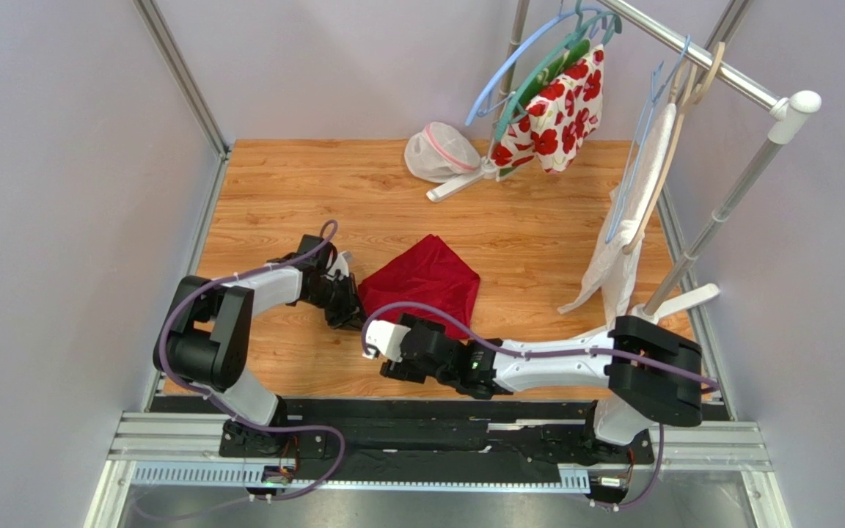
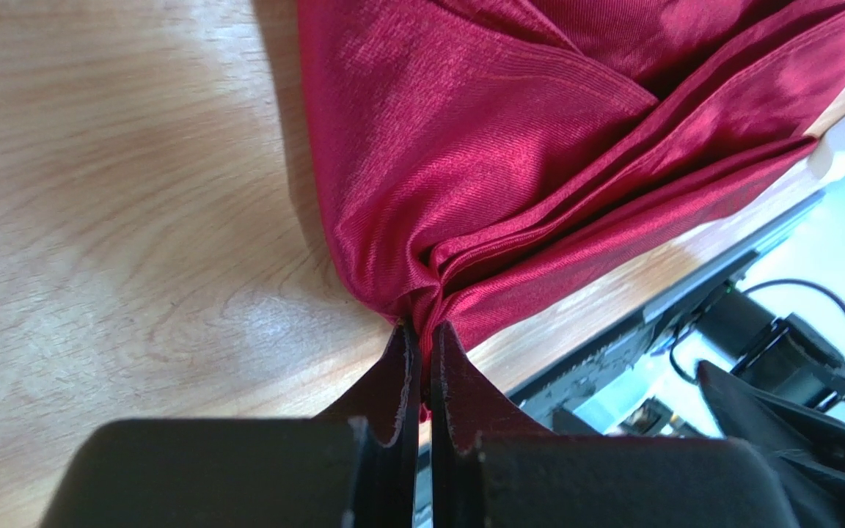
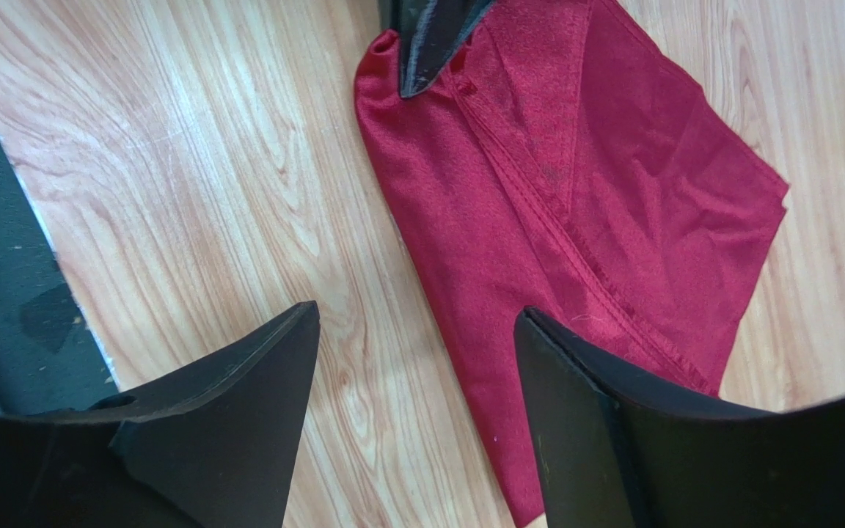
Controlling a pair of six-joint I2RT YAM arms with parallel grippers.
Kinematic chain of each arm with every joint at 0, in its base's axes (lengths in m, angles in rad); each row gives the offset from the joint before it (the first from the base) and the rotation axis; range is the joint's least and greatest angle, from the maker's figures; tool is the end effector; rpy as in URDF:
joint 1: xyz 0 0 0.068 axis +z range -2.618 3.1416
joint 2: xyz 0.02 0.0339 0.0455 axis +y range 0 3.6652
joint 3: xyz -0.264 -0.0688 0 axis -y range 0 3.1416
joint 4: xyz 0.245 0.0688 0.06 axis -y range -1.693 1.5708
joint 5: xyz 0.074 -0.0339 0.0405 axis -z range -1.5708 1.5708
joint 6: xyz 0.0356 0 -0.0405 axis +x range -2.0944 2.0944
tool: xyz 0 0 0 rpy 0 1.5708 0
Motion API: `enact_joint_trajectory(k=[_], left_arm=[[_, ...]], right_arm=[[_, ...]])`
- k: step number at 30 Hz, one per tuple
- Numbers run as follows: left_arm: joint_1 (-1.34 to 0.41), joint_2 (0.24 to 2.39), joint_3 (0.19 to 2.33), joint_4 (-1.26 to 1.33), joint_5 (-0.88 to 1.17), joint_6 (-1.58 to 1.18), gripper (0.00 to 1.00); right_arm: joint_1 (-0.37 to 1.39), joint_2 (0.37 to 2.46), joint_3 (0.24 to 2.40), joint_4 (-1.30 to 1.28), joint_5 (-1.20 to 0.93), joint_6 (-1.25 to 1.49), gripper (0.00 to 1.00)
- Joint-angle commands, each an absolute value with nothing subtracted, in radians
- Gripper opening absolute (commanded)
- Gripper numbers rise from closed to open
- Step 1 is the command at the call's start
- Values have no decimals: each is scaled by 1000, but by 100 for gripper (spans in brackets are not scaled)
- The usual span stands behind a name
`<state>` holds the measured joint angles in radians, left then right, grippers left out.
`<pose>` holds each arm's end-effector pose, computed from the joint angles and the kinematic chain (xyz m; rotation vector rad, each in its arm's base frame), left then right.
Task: Fold the napkin, place the utensils inside, and roll it up
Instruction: Roll the napkin with the utensil
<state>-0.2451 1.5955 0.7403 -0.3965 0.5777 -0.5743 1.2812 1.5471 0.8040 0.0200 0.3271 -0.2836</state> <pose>0.2525 -0.0832 0.1333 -0.3409 2.9054 -0.9837 0.1011 0.2991 0.1846 -1.4652 1.7113 0.1593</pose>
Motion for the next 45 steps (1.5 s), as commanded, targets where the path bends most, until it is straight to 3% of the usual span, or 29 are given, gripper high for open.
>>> enact_joint_trajectory(k=[1, 15, 23, 37, 39, 41, 43, 45], left_arm=[[-236, 1621, 807, -506, 609, -503, 0], [-178, 1680, 799, -646, 726, -368, 0], [-175, 1715, 815, -680, 762, -334, 0], [-175, 1727, 836, -672, 805, -318, 0], [-175, 1729, 848, -675, 807, -314, 0], [-175, 1723, 853, -675, 805, -313, 4], [-175, 1718, 857, -676, 802, -313, 12], [-172, 1700, 857, -680, 793, -314, 28]], right_arm=[[1331, 1614, 782, 215, 475, -405, 70], [1348, 1831, 808, 319, 529, -453, 65], [1344, 1894, 857, 221, 476, -449, 48], [1278, 1885, 1054, -222, -21, -422, 17], [1270, 1894, 1071, -268, -61, -416, 17], [1256, 1904, 1092, -307, -86, -410, 13], [1247, 1919, 1114, -328, -123, -405, 2], [1232, 1931, 1129, -359, -149, -394, 0]])
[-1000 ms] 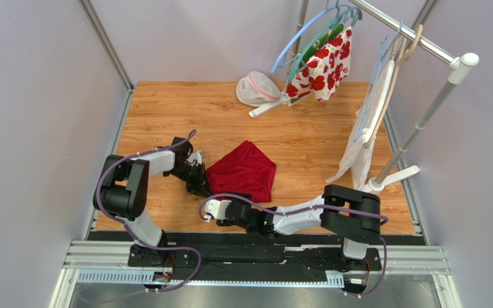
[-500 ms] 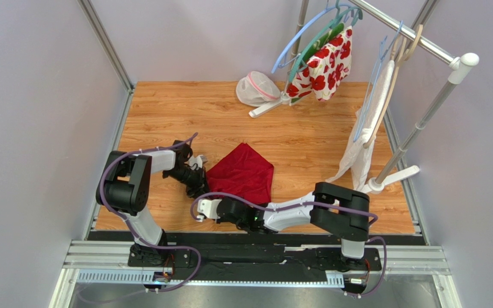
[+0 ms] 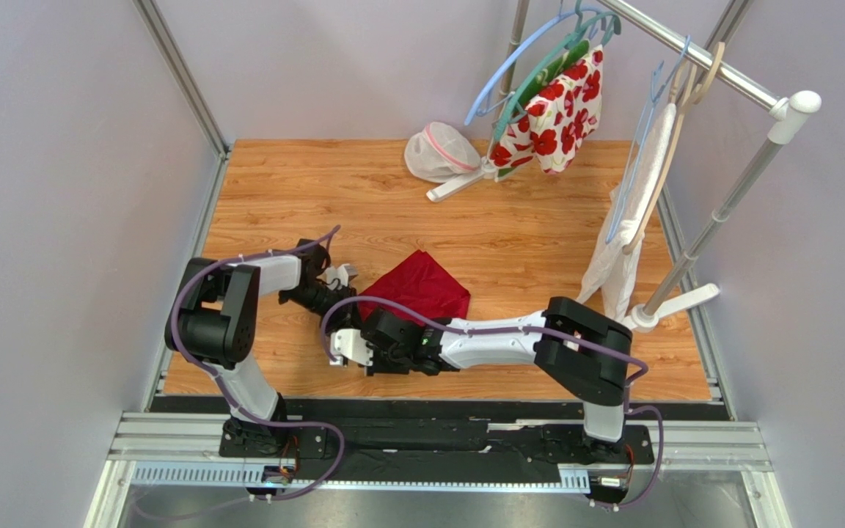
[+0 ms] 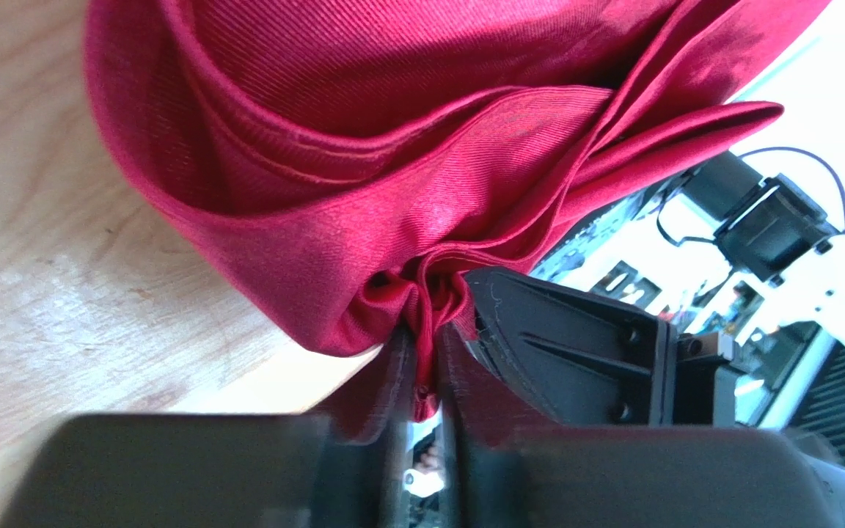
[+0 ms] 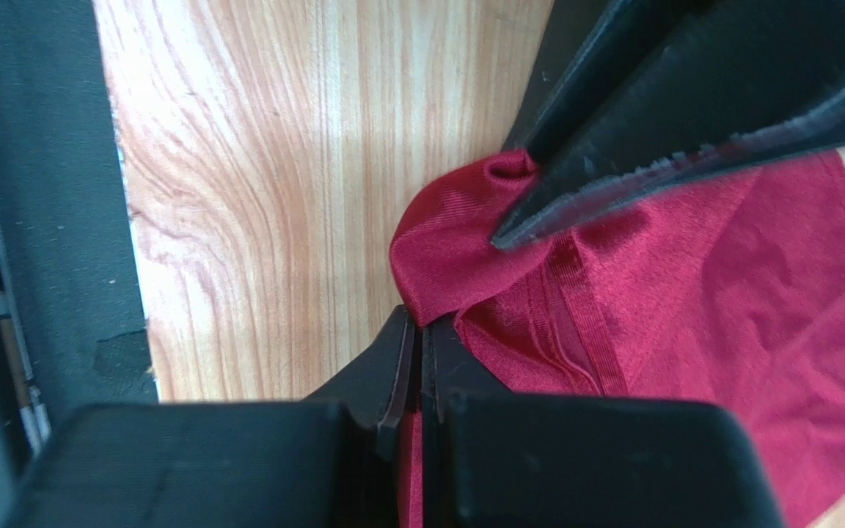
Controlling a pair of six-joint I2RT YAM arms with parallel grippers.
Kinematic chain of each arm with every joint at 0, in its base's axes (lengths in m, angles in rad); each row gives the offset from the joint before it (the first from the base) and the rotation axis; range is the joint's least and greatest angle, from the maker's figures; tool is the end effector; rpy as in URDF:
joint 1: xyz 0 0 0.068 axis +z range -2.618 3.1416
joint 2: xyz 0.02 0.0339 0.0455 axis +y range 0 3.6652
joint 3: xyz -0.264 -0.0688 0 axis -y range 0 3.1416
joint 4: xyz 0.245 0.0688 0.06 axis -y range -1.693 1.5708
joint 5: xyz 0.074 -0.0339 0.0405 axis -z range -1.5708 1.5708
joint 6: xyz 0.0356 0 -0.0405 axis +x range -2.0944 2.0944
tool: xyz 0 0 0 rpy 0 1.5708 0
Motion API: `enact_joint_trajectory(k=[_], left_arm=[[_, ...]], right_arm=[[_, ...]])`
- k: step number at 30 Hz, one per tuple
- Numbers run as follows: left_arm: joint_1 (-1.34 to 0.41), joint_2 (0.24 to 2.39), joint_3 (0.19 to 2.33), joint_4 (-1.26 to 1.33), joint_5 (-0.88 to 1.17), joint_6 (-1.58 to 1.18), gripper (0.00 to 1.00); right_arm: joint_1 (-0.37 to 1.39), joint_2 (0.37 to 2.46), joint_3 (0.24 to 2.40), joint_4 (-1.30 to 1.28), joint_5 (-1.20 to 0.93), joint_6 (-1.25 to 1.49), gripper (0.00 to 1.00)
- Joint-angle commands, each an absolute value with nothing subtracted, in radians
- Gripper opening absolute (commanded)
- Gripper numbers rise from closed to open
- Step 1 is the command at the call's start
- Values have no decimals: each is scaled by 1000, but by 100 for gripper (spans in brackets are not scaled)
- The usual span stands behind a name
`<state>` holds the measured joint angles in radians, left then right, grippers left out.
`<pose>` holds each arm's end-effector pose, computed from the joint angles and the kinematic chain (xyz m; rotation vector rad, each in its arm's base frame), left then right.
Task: Fold the napkin, place the utensils inside, and roll it up
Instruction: Roll the napkin with the utensil
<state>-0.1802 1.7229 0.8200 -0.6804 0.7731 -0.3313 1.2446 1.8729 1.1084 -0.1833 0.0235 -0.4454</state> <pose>0.2490 -0.0706 0.1198 0.2135 -2.7280 1.0732 0.1228 0.3605 0.1503 -1.8961 1.6954 0.2911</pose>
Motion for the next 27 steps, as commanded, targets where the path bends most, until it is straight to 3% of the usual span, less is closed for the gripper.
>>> enact_joint_trajectory(k=[1, 5, 11, 22, 27], left_arm=[[-169, 1692, 856, -681, 779, -316, 32], [-118, 1616, 850, -693, 729, -314, 50], [-60, 1487, 848, -715, 615, -321, 58], [-71, 1155, 769, -606, 420, -481, 58], [-227, 967, 660, -479, 279, -577, 58]], right_arm=[[1226, 1945, 1140, -371, -161, -391, 0], [1177, 1967, 1175, -422, -244, -353, 0], [1098, 1986, 1209, -471, -369, -313, 0], [922, 2132, 1408, -626, -741, -241, 0], [867, 2233, 1511, -722, -856, -227, 0]])
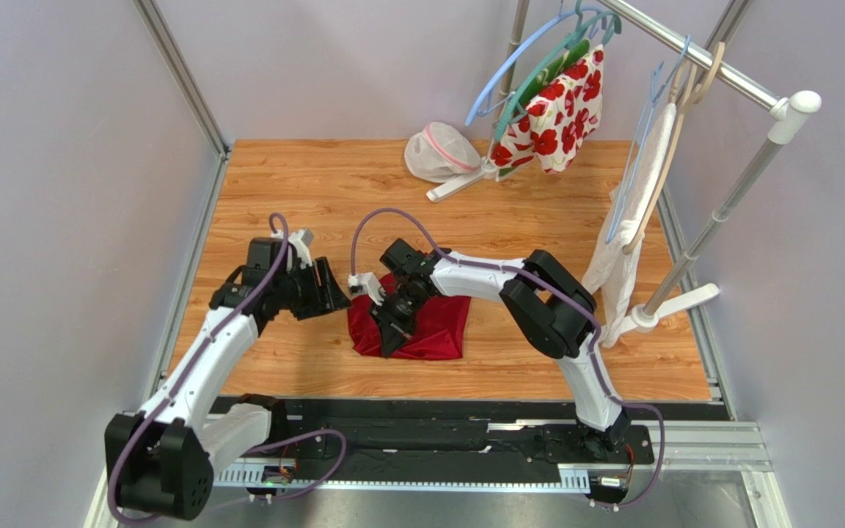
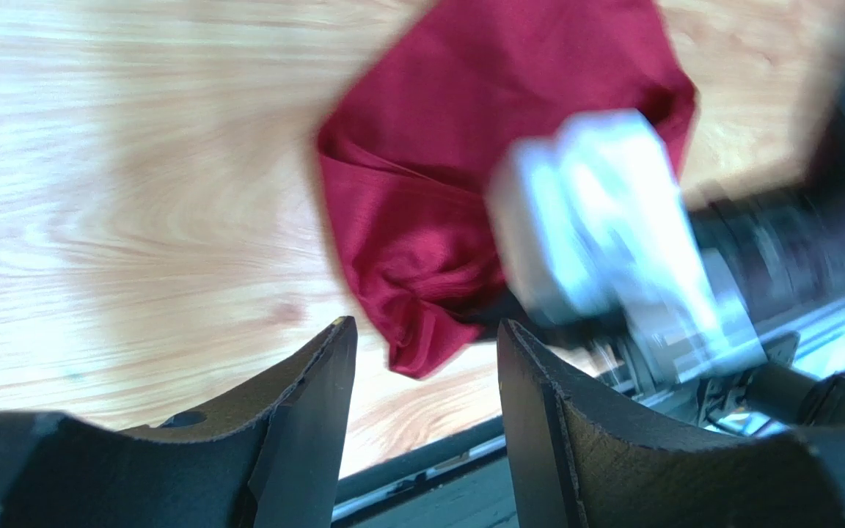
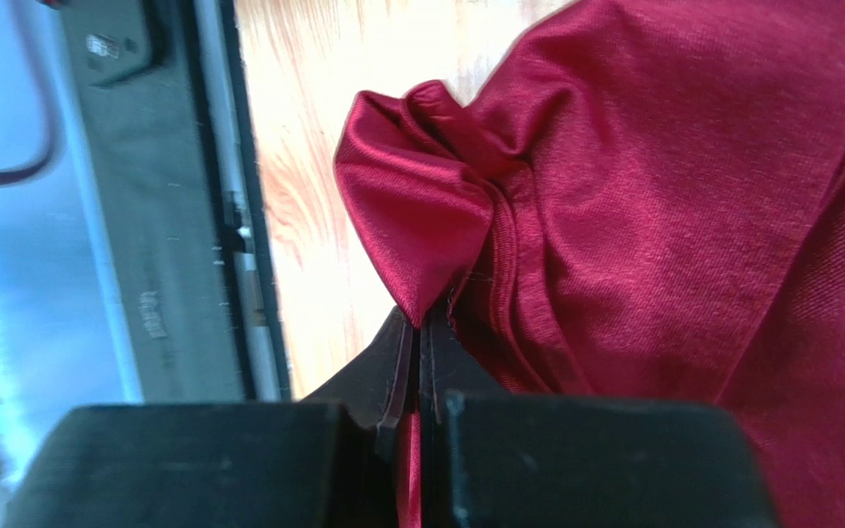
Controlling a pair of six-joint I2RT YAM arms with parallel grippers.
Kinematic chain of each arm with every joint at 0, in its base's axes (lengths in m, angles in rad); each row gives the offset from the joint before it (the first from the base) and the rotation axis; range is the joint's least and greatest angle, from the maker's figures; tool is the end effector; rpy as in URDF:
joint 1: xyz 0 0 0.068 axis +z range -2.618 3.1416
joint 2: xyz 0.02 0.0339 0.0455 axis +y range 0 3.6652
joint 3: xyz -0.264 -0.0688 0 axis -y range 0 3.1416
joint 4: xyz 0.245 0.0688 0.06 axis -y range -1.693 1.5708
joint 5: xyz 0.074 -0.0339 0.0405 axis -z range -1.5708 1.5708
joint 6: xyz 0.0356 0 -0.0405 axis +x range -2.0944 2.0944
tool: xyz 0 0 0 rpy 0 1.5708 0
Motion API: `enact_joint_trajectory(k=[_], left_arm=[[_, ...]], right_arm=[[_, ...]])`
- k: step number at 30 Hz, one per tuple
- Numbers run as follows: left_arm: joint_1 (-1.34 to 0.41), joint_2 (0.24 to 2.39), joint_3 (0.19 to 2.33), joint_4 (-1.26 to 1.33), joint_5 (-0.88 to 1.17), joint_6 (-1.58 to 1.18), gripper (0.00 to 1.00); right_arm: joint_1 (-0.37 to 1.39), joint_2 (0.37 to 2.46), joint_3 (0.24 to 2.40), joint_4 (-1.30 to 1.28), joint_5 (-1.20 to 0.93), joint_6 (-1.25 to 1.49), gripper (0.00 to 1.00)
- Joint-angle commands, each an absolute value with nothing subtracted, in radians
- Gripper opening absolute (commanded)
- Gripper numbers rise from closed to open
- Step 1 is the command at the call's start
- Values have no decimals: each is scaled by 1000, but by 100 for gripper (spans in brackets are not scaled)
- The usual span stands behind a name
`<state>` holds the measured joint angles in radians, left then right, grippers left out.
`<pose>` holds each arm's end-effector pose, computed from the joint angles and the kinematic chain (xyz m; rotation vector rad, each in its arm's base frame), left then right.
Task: Fold the napkin, place the utensils inside, and roll it up
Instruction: Roll the napkin with the utensil
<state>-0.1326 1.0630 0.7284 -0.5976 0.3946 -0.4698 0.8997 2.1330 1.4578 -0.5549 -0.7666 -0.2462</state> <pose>0.2028 -0.0409 0.2346 -0.2617 2.5419 -0.7368 0.2436 0.3464 0.1366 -1.6912 2.2611 1.2313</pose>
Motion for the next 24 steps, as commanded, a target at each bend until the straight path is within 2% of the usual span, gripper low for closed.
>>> enact_joint_trajectory(k=[1, 8, 24], left_arm=[[-244, 924, 622, -460, 267, -586, 58], [-368, 787, 456, -266, 190, -627, 59], [-506, 980, 414, -80, 232, -587, 62]], right_arm=[[847, 2267, 1526, -738, -873, -222, 0], [778, 2373, 1582, -756, -982, -140, 0], [701, 2508, 1624, -736, -1045, -6, 0]])
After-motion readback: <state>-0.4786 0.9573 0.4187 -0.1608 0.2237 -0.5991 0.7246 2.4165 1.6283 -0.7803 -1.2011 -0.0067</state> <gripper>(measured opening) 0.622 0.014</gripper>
